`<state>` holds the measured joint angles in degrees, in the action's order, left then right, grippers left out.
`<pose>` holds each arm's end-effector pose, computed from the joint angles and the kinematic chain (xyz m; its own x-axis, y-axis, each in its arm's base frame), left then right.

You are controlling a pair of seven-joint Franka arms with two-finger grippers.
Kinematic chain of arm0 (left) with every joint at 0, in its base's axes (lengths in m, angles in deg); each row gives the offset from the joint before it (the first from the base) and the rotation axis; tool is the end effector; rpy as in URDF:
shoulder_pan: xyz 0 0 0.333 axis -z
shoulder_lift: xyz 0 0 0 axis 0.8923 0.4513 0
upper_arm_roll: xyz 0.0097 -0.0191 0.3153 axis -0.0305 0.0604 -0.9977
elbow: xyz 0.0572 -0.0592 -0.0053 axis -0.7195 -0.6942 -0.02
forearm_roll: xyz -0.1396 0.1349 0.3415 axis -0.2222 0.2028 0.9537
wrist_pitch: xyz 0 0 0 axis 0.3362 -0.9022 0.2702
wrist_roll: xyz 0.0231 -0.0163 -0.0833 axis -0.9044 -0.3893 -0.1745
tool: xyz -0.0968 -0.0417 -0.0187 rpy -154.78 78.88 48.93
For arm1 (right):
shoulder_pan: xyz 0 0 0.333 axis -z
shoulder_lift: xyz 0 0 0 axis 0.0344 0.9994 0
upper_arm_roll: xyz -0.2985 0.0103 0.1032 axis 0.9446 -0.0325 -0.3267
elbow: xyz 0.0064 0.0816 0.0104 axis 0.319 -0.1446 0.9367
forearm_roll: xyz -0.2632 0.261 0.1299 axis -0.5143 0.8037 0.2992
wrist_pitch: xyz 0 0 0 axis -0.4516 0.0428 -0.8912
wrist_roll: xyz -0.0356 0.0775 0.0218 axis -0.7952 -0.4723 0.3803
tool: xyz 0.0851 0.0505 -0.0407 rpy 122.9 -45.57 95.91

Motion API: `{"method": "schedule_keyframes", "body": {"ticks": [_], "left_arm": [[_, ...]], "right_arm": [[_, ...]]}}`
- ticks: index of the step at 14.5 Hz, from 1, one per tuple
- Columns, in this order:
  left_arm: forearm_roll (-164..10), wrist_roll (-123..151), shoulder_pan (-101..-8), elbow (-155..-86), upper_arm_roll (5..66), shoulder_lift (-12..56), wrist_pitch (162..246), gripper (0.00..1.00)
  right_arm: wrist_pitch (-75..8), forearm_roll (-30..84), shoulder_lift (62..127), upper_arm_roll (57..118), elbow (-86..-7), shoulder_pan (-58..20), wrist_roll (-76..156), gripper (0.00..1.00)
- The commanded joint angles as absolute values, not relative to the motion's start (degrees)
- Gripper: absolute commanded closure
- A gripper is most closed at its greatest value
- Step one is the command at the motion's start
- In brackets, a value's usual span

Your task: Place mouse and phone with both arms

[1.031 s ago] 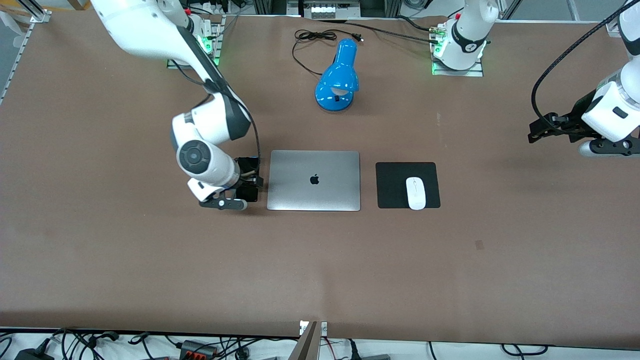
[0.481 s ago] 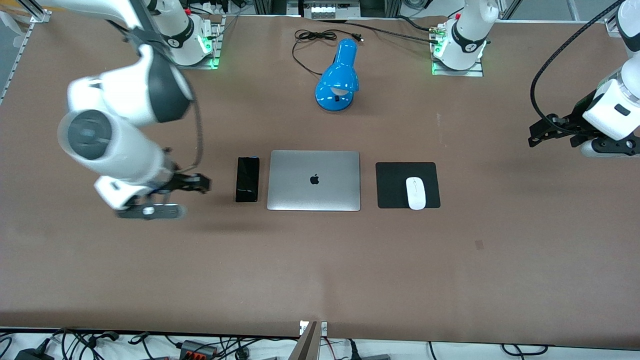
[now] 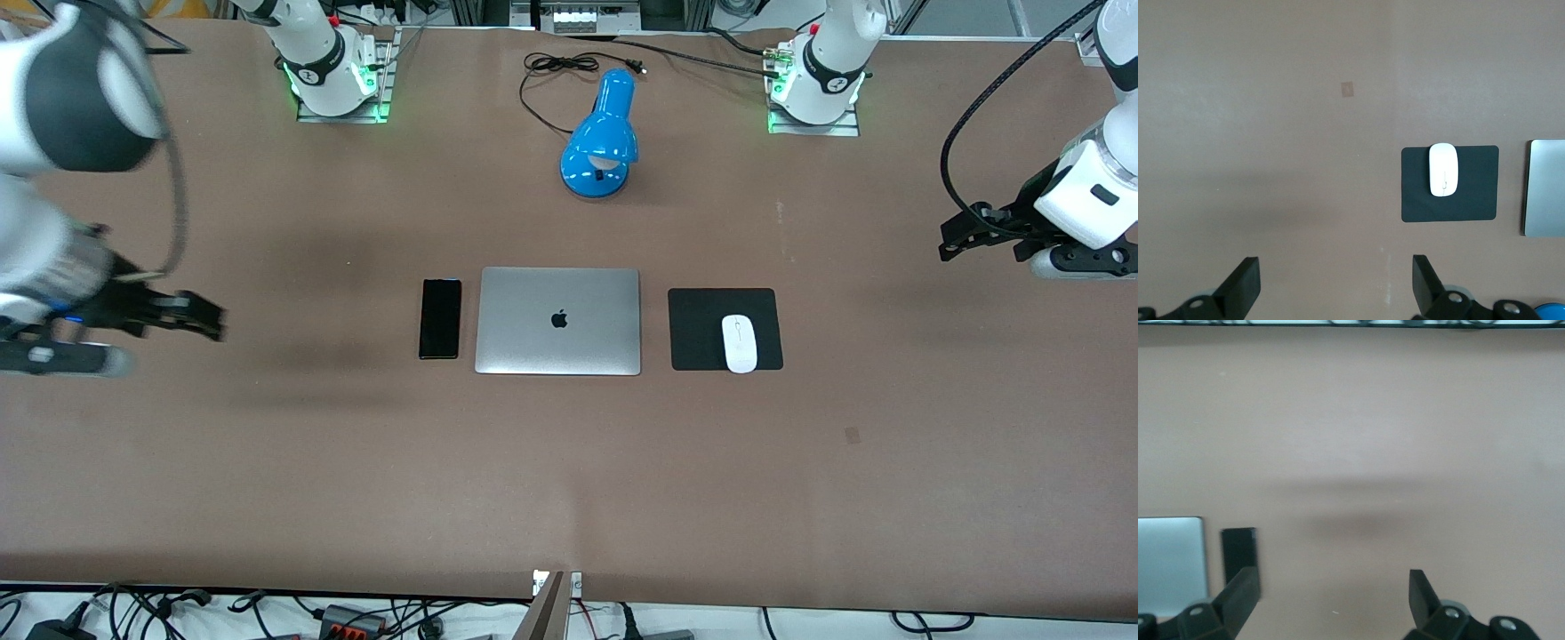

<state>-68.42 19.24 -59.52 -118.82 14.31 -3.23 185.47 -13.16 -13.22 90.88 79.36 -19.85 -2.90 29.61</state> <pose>0.5654 -0.0089 0.5669 0.9999 0.0138 -0.0051 0.0139 -0.9998 0.0113 0.6643 0.0334 0.5670 0.9984 -0.0257 0.0510 -0.0275 -0.9990 0.0349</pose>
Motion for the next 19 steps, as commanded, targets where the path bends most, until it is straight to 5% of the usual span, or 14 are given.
{"method": "schedule_keyframes", "body": {"ticks": [1,7,13,19], "left_arm": [[-67.1,19.5,-59.7,-116.8,14.6,-3.0,181.0,0.0],[-66.6,19.6,-59.7,-115.6,14.7,-2.5,180.4,0.0],[-66.6,19.6,-59.7,-115.6,14.7,-2.5,180.2,0.0],[-66.6,19.5,-59.6,-115.5,14.7,-2.5,180.1,0.0]], "right_arm": [[-12.4,-13.0,88.9,78.5,-21.2,0.8,37.1,0.0],[-10.3,-9.6,86.1,83.5,-22.4,0.1,38.5,0.0],[-19.4,-10.3,75.2,83.1,-40.2,-0.2,38.3,0.0],[-18.5,-11.3,68.7,82.9,-48.0,-0.1,38.5,0.0]]}}
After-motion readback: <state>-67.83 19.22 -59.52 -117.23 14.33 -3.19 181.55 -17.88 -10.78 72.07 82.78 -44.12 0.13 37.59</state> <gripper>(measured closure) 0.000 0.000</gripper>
